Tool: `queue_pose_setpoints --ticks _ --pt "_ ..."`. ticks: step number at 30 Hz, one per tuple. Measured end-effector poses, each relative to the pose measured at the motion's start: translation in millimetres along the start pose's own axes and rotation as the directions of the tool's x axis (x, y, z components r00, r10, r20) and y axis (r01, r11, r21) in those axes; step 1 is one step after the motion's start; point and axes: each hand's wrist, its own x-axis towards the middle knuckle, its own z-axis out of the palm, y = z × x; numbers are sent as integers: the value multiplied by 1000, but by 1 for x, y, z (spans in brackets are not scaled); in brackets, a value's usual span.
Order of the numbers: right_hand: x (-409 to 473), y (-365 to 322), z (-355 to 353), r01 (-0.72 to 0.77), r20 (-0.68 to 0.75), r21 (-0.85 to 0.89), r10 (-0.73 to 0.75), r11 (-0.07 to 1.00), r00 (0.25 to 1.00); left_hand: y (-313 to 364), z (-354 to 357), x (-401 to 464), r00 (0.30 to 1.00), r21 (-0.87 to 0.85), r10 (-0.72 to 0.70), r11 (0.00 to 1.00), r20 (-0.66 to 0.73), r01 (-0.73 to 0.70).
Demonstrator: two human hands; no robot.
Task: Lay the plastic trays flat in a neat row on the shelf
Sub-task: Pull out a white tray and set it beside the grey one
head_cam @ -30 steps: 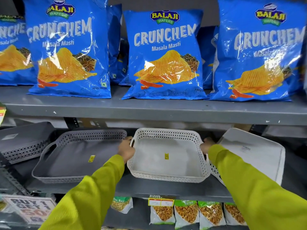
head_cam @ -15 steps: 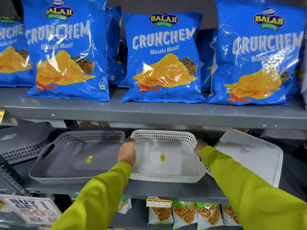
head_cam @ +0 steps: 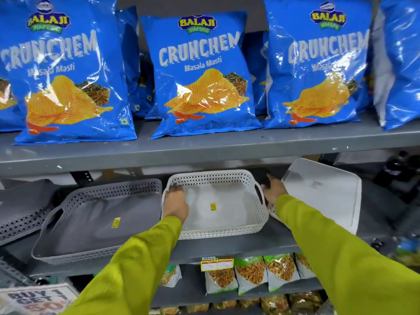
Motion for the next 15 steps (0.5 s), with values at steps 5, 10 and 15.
queue_pose_setpoints --ticks 5,10,15 --pt "6 50 -55 -78 -31 -16 77 997 997 76 20 -17 981 -168 190 967 -35 -193" --pt "22 104 -109 -171 -51 -17 170 985 984 160 47 -33 963 -241 230 951 141 -192" --pt "43 151 -163 -181 -67 -170 172 969 983 224 81 -59 695 -264 71 949 715 175"
